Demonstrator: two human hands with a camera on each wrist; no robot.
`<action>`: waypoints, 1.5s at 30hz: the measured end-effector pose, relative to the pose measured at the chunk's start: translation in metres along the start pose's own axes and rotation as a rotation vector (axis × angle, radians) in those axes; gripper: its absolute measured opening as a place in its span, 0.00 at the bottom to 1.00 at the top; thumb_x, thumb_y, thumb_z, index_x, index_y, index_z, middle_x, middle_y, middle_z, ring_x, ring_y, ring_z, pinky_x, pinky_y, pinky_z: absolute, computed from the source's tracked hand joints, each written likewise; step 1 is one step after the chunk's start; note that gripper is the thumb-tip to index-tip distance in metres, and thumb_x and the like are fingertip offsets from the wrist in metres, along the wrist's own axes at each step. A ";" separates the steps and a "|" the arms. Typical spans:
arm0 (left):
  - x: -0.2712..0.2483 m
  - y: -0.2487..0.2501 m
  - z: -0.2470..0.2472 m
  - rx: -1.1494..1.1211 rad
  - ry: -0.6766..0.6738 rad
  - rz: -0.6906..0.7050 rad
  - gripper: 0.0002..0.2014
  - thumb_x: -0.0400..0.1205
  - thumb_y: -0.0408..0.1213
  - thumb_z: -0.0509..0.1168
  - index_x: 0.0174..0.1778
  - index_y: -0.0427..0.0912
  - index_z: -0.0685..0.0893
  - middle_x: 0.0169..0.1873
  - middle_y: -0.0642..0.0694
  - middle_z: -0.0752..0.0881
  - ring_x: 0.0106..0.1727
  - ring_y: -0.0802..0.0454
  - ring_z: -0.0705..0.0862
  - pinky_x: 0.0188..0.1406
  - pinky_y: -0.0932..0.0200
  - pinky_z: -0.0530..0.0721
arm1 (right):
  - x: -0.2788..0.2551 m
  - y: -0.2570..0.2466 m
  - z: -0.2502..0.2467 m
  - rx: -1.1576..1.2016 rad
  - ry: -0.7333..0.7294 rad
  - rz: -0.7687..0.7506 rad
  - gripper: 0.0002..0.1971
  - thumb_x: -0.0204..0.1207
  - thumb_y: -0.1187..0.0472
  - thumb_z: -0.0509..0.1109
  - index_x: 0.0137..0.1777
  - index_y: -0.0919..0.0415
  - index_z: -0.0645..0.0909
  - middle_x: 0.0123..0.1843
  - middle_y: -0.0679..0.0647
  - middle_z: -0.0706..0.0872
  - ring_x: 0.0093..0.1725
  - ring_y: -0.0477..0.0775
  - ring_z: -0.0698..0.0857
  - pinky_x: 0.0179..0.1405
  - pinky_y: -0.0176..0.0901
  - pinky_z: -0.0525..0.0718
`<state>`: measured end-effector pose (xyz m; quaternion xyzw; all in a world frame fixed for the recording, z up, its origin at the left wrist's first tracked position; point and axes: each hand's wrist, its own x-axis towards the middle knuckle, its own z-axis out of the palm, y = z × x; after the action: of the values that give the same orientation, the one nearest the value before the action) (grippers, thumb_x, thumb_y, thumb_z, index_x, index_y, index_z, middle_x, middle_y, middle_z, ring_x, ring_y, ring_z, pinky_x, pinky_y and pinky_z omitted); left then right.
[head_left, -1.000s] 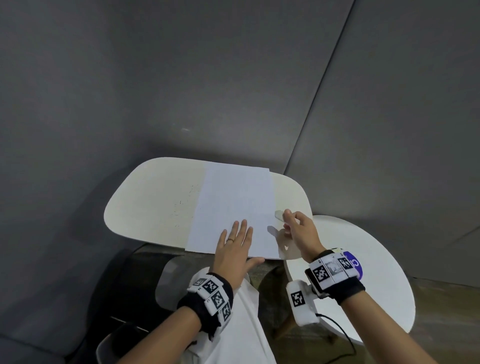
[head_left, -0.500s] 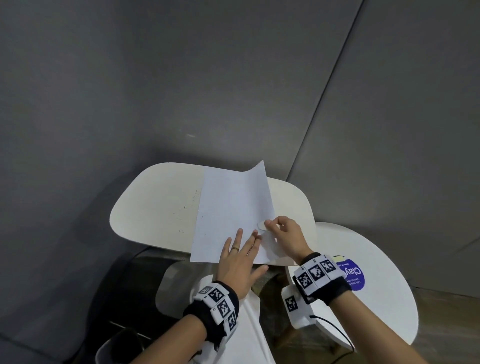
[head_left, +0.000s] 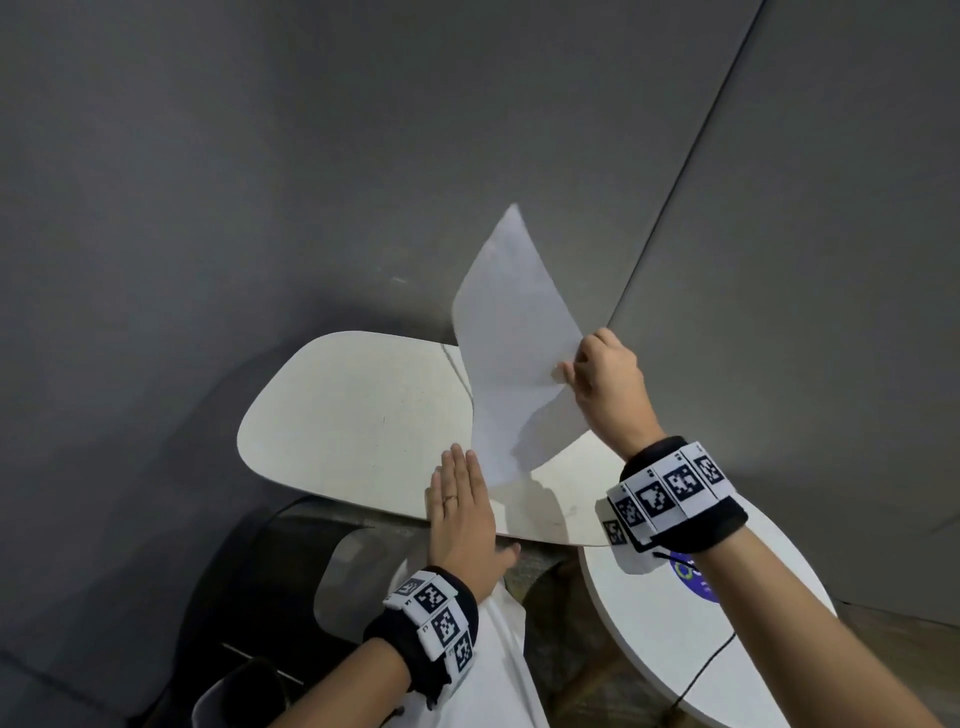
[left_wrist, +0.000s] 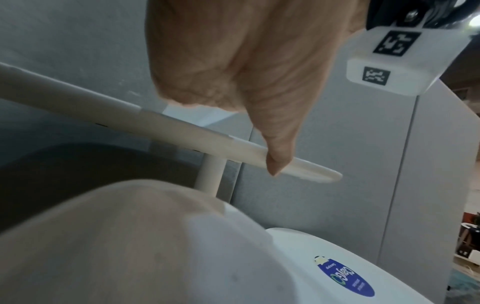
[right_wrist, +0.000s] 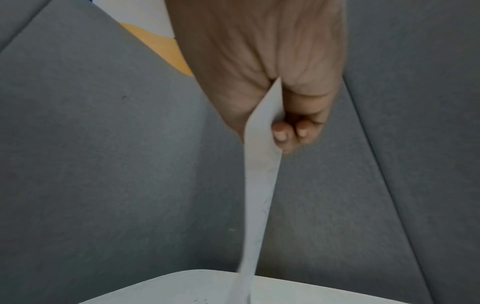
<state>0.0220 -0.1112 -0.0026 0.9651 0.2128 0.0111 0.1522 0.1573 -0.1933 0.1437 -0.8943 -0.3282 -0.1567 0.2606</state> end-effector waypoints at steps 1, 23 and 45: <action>-0.003 0.003 -0.003 -0.024 0.020 0.020 0.59 0.78 0.61 0.62 0.74 0.31 0.20 0.77 0.33 0.24 0.81 0.37 0.27 0.80 0.44 0.31 | -0.002 0.001 0.003 0.001 0.001 -0.001 0.11 0.80 0.63 0.65 0.38 0.66 0.70 0.45 0.61 0.74 0.38 0.64 0.75 0.35 0.46 0.68; 0.010 0.029 0.020 0.169 -0.211 0.500 0.54 0.78 0.62 0.63 0.84 0.38 0.35 0.83 0.41 0.32 0.83 0.44 0.32 0.82 0.47 0.34 | -0.039 0.060 0.041 0.251 -0.256 0.464 0.17 0.82 0.57 0.61 0.31 0.62 0.70 0.34 0.54 0.74 0.41 0.58 0.74 0.39 0.47 0.68; 0.026 -0.051 -0.017 -0.027 0.069 0.189 0.34 0.84 0.58 0.30 0.85 0.46 0.44 0.85 0.51 0.40 0.85 0.55 0.38 0.83 0.48 0.37 | -0.049 0.067 0.088 -0.357 -0.369 0.569 0.16 0.84 0.57 0.52 0.65 0.67 0.68 0.66 0.65 0.70 0.63 0.66 0.75 0.57 0.57 0.75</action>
<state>0.0233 -0.0512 -0.0029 0.9778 0.1259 0.0615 0.1558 0.1754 -0.2114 0.0252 -0.9941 -0.0760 0.0308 0.0704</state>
